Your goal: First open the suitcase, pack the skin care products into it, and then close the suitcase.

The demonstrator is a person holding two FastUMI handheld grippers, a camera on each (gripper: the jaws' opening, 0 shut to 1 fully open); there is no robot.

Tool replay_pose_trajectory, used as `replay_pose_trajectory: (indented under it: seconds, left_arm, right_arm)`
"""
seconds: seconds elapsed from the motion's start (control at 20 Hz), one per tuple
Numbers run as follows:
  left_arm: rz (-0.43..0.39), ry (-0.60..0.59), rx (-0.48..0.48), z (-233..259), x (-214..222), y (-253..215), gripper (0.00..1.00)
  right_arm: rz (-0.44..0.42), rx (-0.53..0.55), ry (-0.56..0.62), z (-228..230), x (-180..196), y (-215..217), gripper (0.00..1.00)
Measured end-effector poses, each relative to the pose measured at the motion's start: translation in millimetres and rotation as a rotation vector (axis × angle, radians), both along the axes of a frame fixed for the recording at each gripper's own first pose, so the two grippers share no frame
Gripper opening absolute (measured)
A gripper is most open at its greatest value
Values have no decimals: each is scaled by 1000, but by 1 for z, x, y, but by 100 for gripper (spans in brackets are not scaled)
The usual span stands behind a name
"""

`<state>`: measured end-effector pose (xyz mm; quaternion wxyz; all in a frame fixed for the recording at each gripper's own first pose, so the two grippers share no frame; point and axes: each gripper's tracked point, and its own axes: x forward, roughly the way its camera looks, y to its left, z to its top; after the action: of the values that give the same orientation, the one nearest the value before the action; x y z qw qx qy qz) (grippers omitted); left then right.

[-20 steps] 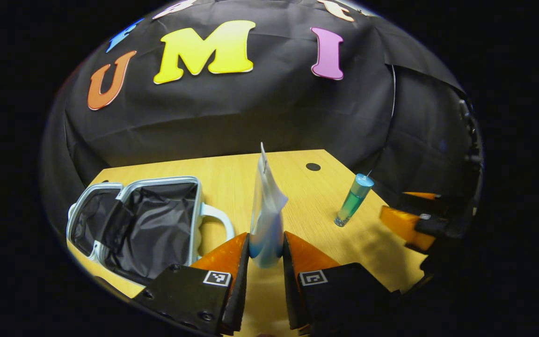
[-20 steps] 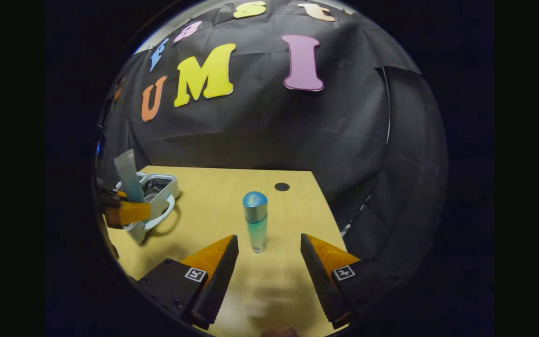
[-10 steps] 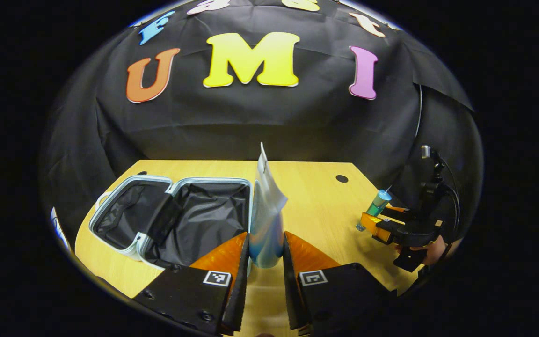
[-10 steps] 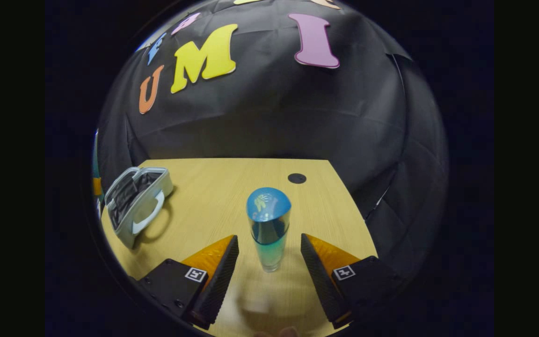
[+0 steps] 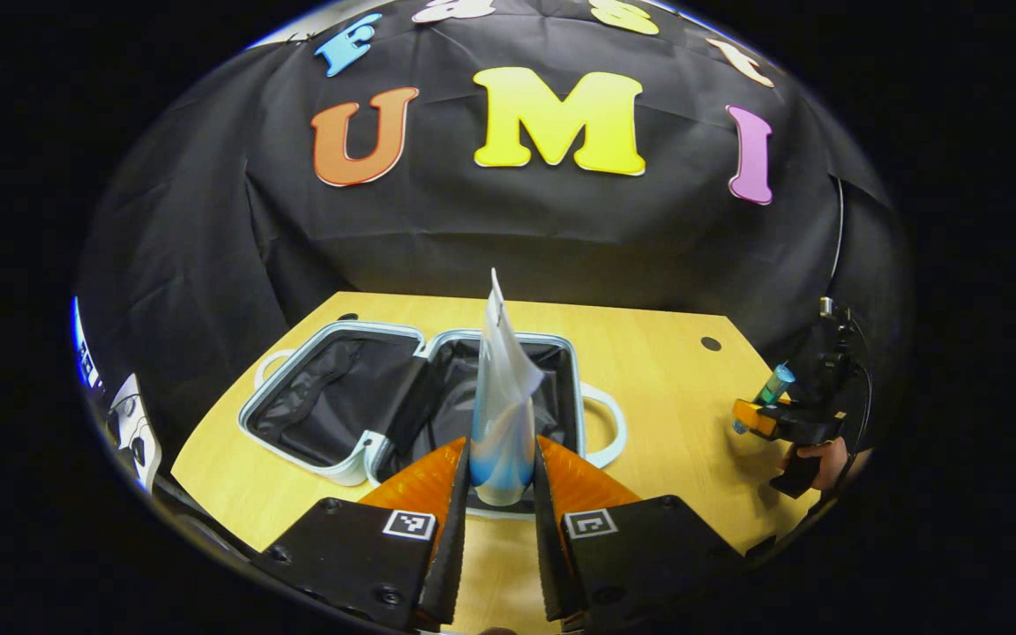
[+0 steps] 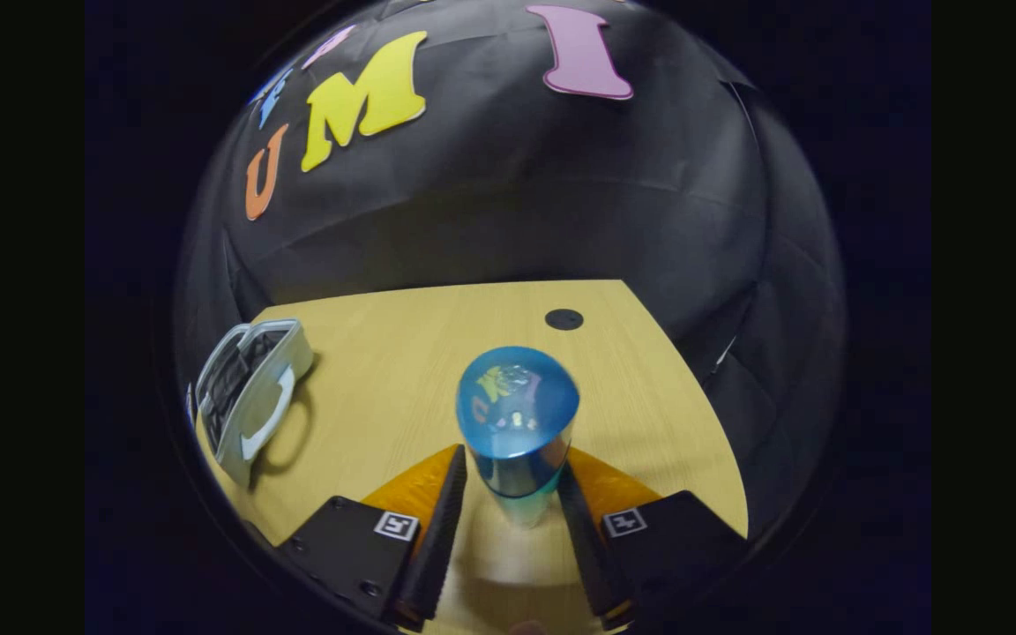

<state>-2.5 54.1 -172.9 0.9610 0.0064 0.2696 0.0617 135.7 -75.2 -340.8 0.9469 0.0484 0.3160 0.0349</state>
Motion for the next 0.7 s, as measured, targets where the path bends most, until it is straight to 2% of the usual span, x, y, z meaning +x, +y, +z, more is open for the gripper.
replay_pose_trajectory:
  seconds: [0.05,0.1,0.25,0.4,0.5,0.6,0.7]
  left_arm:
    - [3,2,6,1,0,9,39]
    - [5,4,4,0,2,16,39]
    - [-10,54,-72,-11,2,26,39]
    - [-43,152,-149,-32,7,36,39]
    - [-64,234,-201,-48,15,47,39]
    - [-81,368,-252,-70,21,57,39]
    - [-113,453,-286,-84,31,63,39]
  right_arm:
    - [-13,-4,1,2,2,-2,47]
    - [-17,-7,13,-1,0,-2,41]
    - [-21,-18,31,2,-6,-4,36]
    - [15,16,45,22,-25,9,31]
    - [59,51,47,45,-43,20,33]
    - [95,109,52,71,-66,33,31]
    - [100,185,75,90,-91,42,31]
